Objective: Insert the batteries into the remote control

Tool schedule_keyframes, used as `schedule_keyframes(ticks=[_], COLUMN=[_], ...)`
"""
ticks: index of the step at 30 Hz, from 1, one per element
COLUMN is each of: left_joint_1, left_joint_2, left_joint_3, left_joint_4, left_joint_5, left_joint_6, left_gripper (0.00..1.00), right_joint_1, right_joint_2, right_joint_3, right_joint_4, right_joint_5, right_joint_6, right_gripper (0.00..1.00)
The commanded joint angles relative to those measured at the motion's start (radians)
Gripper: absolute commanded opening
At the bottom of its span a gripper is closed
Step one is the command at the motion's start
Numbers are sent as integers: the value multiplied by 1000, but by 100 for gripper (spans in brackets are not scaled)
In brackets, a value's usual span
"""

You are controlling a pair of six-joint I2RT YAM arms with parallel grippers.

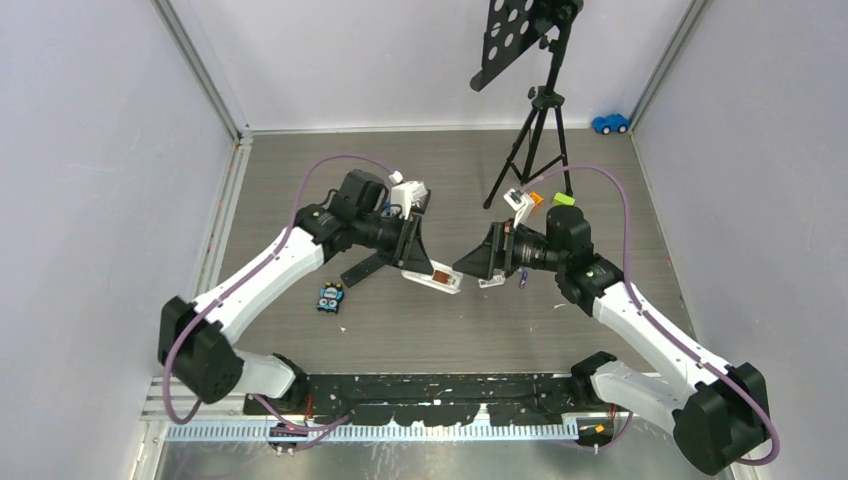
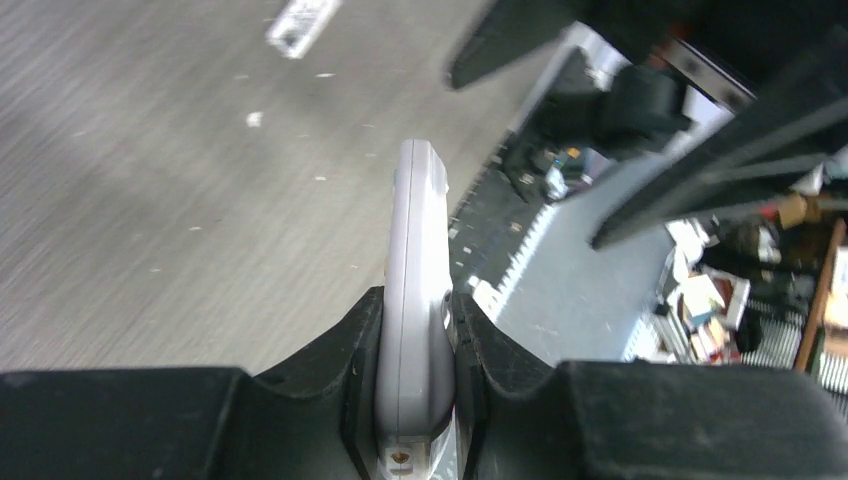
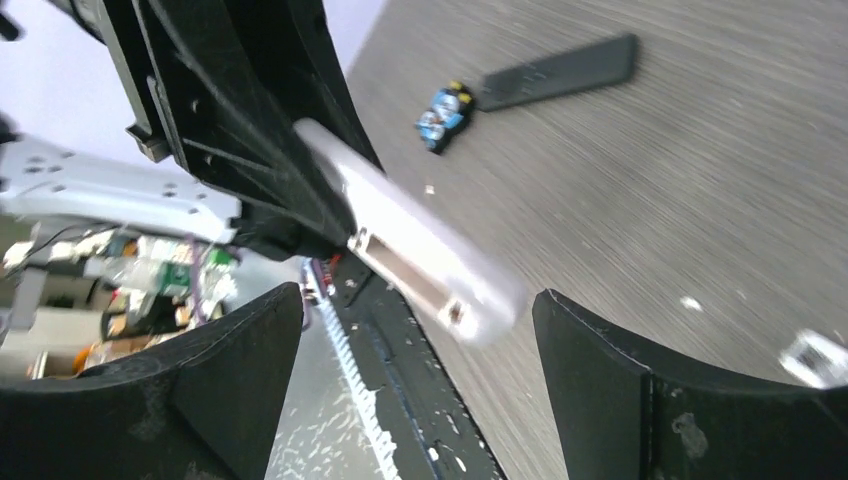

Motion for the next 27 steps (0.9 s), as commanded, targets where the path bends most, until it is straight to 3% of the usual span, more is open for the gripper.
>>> schedule_keyframes(ticks=[1, 6, 13, 19, 22, 24, 27], left_joint_1=[-7, -9, -8, -8, -8, -7, -6], left_joint_2=[-107, -152, -132, -134, -152, -173, -216], left_joint_3=[18, 17, 80, 93, 87, 68, 37], left_joint_4=[29, -9, -110, -109, -80, -17, 127], left_joint_5=[245, 321, 357, 397, 413, 414, 373], left_joint_6=[105, 209, 344, 360, 346, 290, 151], left_gripper=[0, 0, 0, 0, 0, 9, 37], right_joint_1=[13, 94, 189, 213, 230, 233, 233], right_joint_2=[52, 75, 143, 185, 179, 165, 124], right_joint_3=[121, 190, 271, 294, 277, 265, 237], right_joint_4=[115, -64, -229, -282, -235, -187, -72], right_joint_5=[-259, -312, -344, -367, -387, -386, -355], right_joint_6=[-36, -181, -272, -326, -311, -284, -207], right_gripper=[90, 86, 66, 54, 30, 15, 6])
